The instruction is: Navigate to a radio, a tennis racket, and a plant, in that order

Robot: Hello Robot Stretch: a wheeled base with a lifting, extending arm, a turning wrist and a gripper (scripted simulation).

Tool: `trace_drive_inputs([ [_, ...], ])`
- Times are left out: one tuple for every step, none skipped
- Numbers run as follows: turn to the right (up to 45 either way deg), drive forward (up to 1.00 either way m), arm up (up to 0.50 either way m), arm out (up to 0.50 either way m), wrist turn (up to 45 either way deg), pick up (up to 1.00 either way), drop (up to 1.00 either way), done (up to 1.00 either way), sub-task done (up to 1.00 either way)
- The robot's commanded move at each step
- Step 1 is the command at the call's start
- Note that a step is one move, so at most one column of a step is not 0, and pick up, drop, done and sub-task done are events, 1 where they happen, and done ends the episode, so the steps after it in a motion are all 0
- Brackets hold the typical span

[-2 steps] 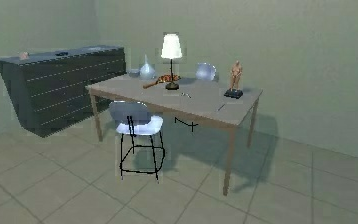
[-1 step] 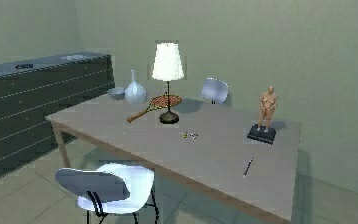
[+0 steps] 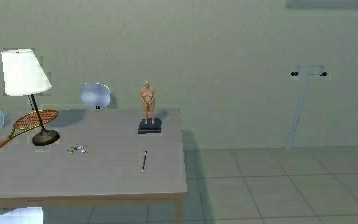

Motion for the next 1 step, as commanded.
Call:
trace_drive_inputs([
  [0.0,0.05,0.00,0.00,0.0,0.00,0.00,0.00,0.00],
])
